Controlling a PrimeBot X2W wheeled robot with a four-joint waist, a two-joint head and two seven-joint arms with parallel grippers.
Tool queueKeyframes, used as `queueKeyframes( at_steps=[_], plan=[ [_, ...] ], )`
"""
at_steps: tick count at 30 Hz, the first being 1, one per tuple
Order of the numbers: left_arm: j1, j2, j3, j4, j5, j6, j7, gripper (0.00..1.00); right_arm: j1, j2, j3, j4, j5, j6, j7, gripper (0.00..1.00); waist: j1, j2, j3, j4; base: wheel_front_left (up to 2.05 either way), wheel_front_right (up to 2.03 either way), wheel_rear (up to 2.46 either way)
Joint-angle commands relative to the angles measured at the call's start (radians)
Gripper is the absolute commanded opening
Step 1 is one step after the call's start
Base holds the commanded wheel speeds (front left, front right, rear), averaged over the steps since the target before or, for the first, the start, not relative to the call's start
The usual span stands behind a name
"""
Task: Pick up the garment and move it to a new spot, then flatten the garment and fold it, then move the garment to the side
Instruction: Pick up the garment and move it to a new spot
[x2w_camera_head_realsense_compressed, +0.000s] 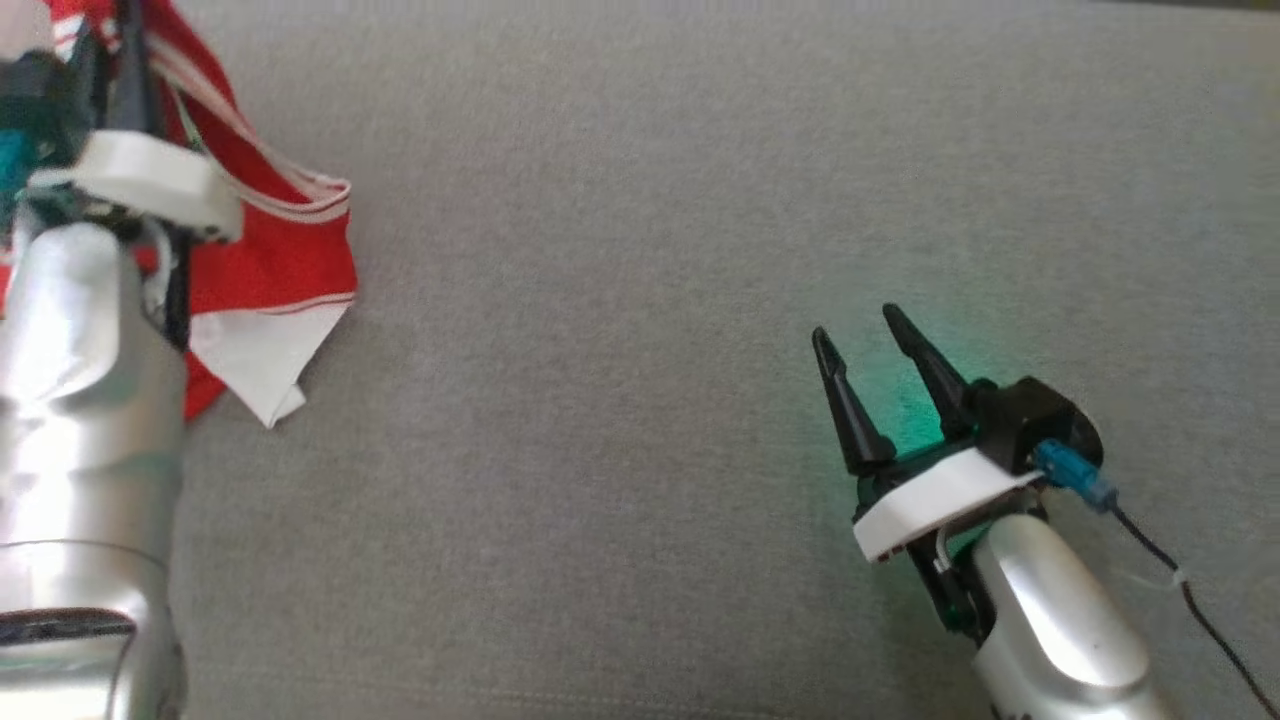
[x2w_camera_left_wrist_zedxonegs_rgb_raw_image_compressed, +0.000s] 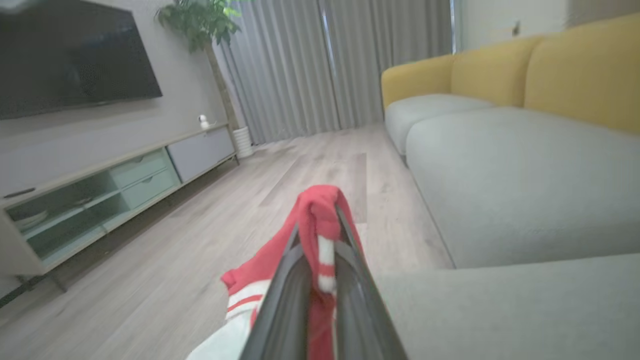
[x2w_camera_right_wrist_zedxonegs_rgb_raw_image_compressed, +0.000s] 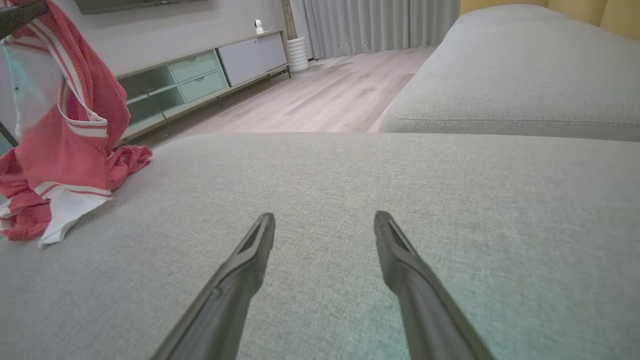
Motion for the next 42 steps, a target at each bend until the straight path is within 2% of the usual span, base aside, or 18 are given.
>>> queueKeyframes(
  at_steps=[1, 6, 14, 17, 19, 21, 22, 23, 24, 28, 32, 38, 42],
  plan=[
    [-0.037, 0.028, 0.005, -0.056, 0.007, -0.006, -0.011, 0.0, -0.003, 0.019, 0.007, -0.026, 0.008, 0.004, -0.012, 1.0, 0.0002, 0.0, -0.04, -0.038, 0.0, 0.0, 0.0],
    [-0.012, -0.049, -0.05, -0.15, -0.016, -0.028, -0.011, 0.0, 0.013, 0.033, -0.012, -0.029, 0.012, 0.004, -0.012, 1.0, 0.0002, 0.0, -0.085, -0.132, 0.0, 0.0, 0.0],
    [0.086, -0.173, -0.16, -0.24, -0.107, -0.039, -0.011, 0.0, 0.019, 0.042, 0.012, -0.032, 0.024, 0.004, -0.012, 1.0, 0.0002, 0.0, -0.112, -0.328, 0.0, 0.0, 0.0],
    [0.133, -0.183, -0.207, -0.277, -0.164, -0.039, -0.011, 0.0, 0.027, 0.043, 0.008, -0.03, 0.026, 0.004, -0.012, 1.0, 0.0002, 0.0, -0.113, -0.363, 0.0, 0.0, 0.0],
    [0.171, -0.184, -0.269, -0.313, -0.243, -0.034, -0.011, 0.0, 0.031, 0.043, 0.005, -0.029, 0.027, 0.004, -0.012, 1.0, 0.0002, 0.0, -0.113, -0.375, 0.0, 0.0, 0.0],
    [0.214, -0.184, -0.33, -0.335, -0.304, -0.001, -0.011, 0.0, 0.034, 0.043, 0.005, -0.029, 0.03, 0.004, -0.012, 1.0, 0.0002, 0.0, -0.116, -0.38, 0.0, 0.0, 0.0],
    [0.236, -0.184, -0.357, -0.34, -0.316, 0.018, -0.011, 0.36, 0.036, 0.043, 0.004, -0.03, 0.032, 0.004, -0.012, 1.0, 0.0002, 0.0, -0.117, -0.379, 0.0, 0.0, 0.0],
    [0.236, -0.184, -0.357, -0.34, -0.316, 0.018, -0.011, 0.36, 0.036, 0.043, 0.004, -0.03, 0.032, 0.004, -0.012, 1.0, 0.0002, 0.0, -0.117, -0.379, 0.0, 0.0, 0.0],
    [0.257, -0.184, -0.373, -0.341, -0.325, 0.036, -0.011, 1.0, 0.037, 0.043, 0.003, -0.03, 0.034, 0.004, -0.012, 1.0, 0.0002, 0.0, -0.119, -0.377, 0.0, 0.0, 0.0],
    [0.357, -0.185, -0.351, -0.356, -0.308, 0.102, -0.011, 1.0, 0.046, 0.043, -0.006, -0.034, 0.033, 0.004, -0.012, 1.0, 0.0002, 0.0, -0.14, -0.347, 0.0, 0.0, 0.0],
    [0.494, -0.159, -0.26, -0.402, -0.255, 0.147, -0.011, 1.0, 0.066, 0.043, -0.012, -0.033, 0.033, 0.004, -0.012, 1.0, 0.0002, 0.0, -0.177, -0.3, 0.0, 0.0, 0.0],
    [0.725, -0.118, -0.126, -0.5, -0.187, 0.156, -0.011, 1.0, 0.107, 0.044, -0.019, -0.027, 0.033, 0.004, -0.012, 1.0, 0.0002, 0.0, -0.236, -0.238, 0.0, 0.0, 0.0],
    [0.842, -0.122, -0.061, -0.555, -0.147, 0.156, -0.011, 1.0, 0.127, 0.044, -0.022, -0.02, 0.03, 0.004, -0.012, 1.0, 0.0002, 0.0, -0.26, -0.214, 0.0, 0.0, 0.0]
  ],
)
